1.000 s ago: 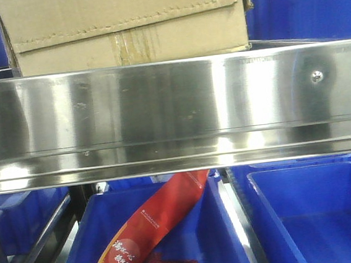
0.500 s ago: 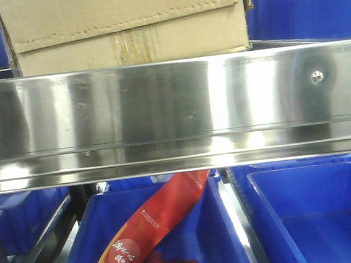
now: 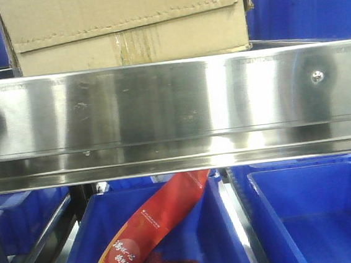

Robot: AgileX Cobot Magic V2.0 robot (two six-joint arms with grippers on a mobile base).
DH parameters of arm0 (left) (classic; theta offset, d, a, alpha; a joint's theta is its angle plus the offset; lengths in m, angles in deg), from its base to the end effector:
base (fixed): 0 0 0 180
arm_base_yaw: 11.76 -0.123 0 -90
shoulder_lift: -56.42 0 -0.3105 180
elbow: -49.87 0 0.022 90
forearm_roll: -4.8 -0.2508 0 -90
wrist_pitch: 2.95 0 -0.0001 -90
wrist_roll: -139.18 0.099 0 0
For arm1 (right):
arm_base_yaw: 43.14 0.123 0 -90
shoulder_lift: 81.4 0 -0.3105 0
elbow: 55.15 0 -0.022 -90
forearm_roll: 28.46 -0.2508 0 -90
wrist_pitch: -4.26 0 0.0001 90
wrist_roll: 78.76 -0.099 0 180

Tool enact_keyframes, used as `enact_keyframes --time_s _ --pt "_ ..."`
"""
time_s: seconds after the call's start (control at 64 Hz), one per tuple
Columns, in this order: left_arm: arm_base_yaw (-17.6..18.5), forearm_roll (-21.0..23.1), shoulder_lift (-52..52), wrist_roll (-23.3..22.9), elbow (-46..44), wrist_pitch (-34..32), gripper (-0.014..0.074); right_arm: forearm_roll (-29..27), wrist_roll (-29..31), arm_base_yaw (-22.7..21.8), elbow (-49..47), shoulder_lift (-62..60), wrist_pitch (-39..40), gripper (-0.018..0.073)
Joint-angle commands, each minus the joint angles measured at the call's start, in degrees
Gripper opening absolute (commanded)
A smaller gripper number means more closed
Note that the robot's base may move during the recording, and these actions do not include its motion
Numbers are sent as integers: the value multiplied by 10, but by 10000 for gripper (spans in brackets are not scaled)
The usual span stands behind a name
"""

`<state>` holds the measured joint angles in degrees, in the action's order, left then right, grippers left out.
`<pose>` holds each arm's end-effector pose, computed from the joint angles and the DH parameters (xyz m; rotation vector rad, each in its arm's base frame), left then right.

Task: Stack two boxes on right shelf middle

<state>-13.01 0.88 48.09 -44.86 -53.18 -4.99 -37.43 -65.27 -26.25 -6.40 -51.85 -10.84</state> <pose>0.0392 0.0006 0.2221 -0.0154 1.4528 0.0143 0.0656 0.0241 0.3429 -0.3378 1.5951 0.1949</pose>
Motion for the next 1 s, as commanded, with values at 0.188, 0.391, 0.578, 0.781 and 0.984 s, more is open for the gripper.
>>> enact_keyframes --time_s 0.188,0.391,0.578,0.781,0.984 --pt "-3 12 12 24 9 24 -111 6 1 -2 1 -4 15 -153" --pt "-3 12 12 24 9 12 -111 6 1 -2 1 -4 17 -153" --pt "-3 12 12 24 9 12 -111 6 1 -2 1 -4 17 -153" --pt "-3 12 12 24 9 12 -111 6 1 -2 1 -4 18 -153" --pt "-3 12 12 24 9 12 -111 6 1 -2 3 -4 18 -153"
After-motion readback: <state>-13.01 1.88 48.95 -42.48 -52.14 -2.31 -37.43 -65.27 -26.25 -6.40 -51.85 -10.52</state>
